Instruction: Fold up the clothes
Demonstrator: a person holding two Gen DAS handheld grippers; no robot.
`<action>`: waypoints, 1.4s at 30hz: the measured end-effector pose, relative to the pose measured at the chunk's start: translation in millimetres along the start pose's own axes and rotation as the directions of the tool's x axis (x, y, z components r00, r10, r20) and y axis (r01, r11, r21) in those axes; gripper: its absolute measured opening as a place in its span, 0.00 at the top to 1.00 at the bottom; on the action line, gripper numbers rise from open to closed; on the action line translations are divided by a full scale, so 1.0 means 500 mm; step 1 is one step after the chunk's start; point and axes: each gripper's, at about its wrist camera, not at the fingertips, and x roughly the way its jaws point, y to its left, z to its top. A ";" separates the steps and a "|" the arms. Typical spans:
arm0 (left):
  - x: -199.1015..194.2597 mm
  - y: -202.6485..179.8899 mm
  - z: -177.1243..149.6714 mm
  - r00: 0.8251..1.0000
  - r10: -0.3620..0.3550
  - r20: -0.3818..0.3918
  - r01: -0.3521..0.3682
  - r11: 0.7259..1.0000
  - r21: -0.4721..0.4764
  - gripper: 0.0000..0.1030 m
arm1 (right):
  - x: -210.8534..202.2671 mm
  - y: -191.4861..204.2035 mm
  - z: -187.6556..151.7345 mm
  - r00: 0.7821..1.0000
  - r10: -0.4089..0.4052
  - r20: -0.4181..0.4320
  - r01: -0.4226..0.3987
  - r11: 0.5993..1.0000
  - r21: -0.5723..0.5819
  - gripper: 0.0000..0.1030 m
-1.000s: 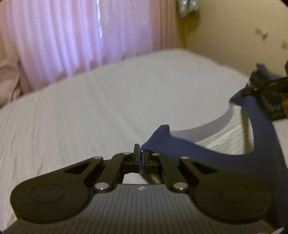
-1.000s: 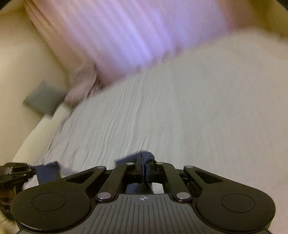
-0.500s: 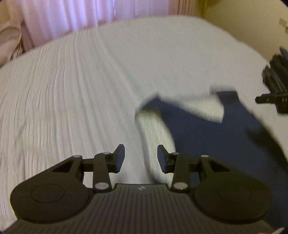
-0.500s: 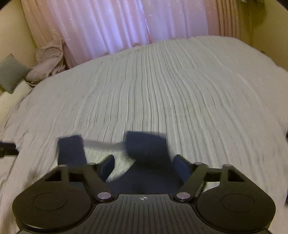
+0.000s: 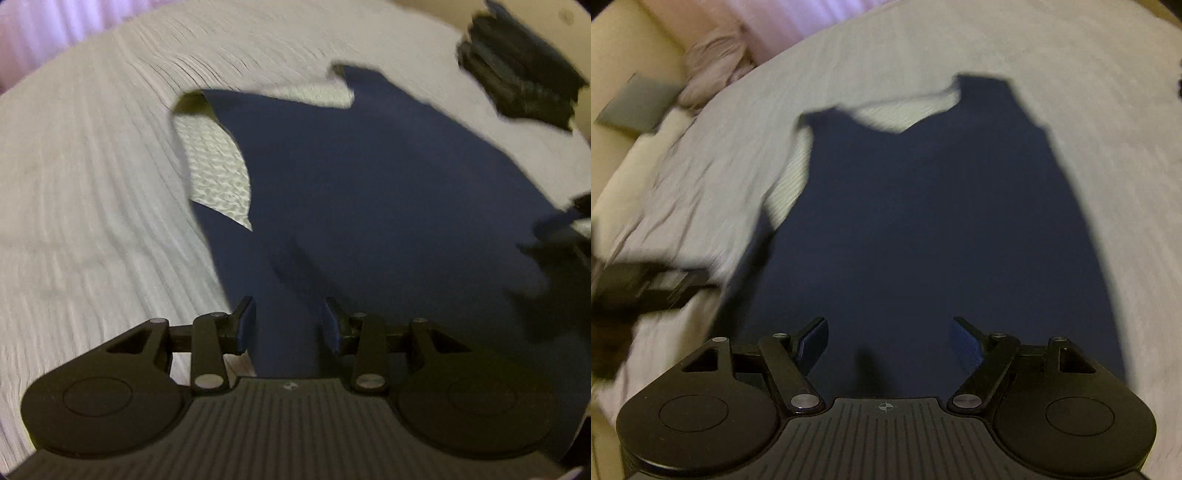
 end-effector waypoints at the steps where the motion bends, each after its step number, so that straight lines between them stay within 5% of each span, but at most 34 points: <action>1: 0.020 0.006 0.008 0.999 -0.021 -0.040 0.020 1.000 -0.007 0.66 | -0.002 0.020 -0.021 1.000 0.010 -0.012 -0.010 1.000 -0.011 0.27; 3: 0.058 0.001 0.012 0.994 -0.001 -0.112 0.006 0.999 0.050 0.72 | -0.006 0.059 -0.064 0.999 0.030 -0.036 -0.031 0.999 -0.032 0.27; 4: 0.063 -0.001 0.008 0.993 0.014 -0.120 -0.004 0.996 0.088 0.93 | -0.003 0.078 -0.080 0.998 0.035 -0.046 -0.037 0.999 -0.039 0.27; 5: 0.060 0.001 0.005 0.993 0.017 -0.113 -0.005 0.994 0.107 0.99 | 0.002 0.096 -0.093 0.998 0.039 -0.055 -0.041 0.998 -0.045 0.27; 10: 0.004 0.074 -0.019 0.998 -0.052 -0.044 0.052 0.999 -0.018 0.98 | 0.006 0.195 -0.149 0.993 0.101 -0.062 -0.106 0.991 -0.080 0.27; 15: -0.019 0.143 -0.056 0.988 -0.156 -0.005 0.153 0.974 -0.167 0.99 | 0.043 0.289 -0.192 0.981 0.165 -0.106 -0.176 0.979 -0.100 0.27; 23: -0.047 0.132 -0.034 0.988 -0.156 0.002 0.155 0.981 -0.116 0.99 | 0.097 0.337 -0.257 0.964 0.154 -0.217 -0.190 0.969 -0.156 0.27; 32: -0.043 0.131 -0.037 0.989 -0.147 -0.024 0.144 0.983 -0.110 1.00 | 0.073 0.331 -0.311 0.965 0.198 -0.173 -0.206 0.978 -0.031 0.27; 34: -0.030 0.125 -0.028 0.987 -0.155 -0.031 0.152 0.984 -0.090 1.00 | 0.074 0.343 -0.325 0.973 0.161 -0.167 -0.167 0.986 -0.023 0.35; 35: -0.027 0.125 -0.026 0.986 -0.165 -0.031 0.162 0.983 -0.080 1.00 | 0.074 0.349 -0.332 0.976 0.139 -0.165 -0.144 0.989 -0.016 0.52; 38: -0.021 0.127 -0.020 0.980 -0.199 -0.029 0.197 0.979 -0.050 1.00 | 0.092 0.359 -0.350 0.988 0.072 -0.138 -0.068 0.997 0.032 0.60; 42: -0.025 0.140 -0.020 0.970 -0.241 -0.023 0.240 0.970 -0.037 1.00 | 0.095 0.373 -0.375 0.996 -0.026 -0.084 0.037 0.990 0.133 0.95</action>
